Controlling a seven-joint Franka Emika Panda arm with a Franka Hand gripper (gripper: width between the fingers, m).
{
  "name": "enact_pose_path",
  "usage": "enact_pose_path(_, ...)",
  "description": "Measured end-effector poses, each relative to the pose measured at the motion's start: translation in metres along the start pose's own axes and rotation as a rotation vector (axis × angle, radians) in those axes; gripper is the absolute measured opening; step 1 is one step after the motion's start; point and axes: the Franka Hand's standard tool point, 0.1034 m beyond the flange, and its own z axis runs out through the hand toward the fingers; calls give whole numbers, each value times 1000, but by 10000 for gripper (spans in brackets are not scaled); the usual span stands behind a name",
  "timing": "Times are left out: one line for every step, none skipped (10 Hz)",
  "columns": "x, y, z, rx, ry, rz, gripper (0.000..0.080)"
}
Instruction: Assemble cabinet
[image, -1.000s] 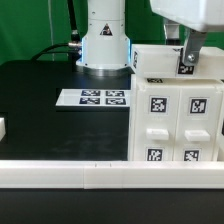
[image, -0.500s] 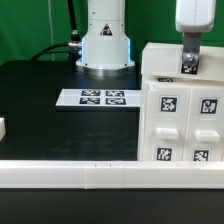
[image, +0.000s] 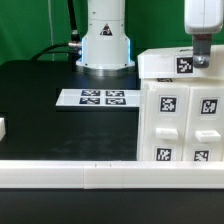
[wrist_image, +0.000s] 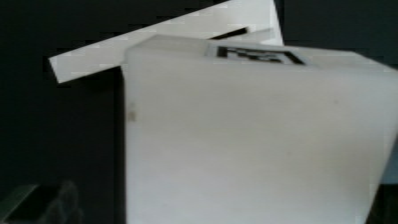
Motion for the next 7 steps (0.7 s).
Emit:
enact_pose_path(-2, -1, -6, 7, -8, -8, 798)
enact_pose_path(-4, -1, -12, 14, -22, -11, 797)
enact_pose_path(-4, -1, -11, 13, -21, -33, 797)
enact_pose_path(-4, -1, -9, 11, -20, -63, 797)
enact_pose_path(-5, 0, -9, 10, -19, -68, 797)
enact_pose_path(-4, 0, -8, -7, -15, -143, 797)
enact_pose_path(-4, -2, -9, -18, -15, -254, 797)
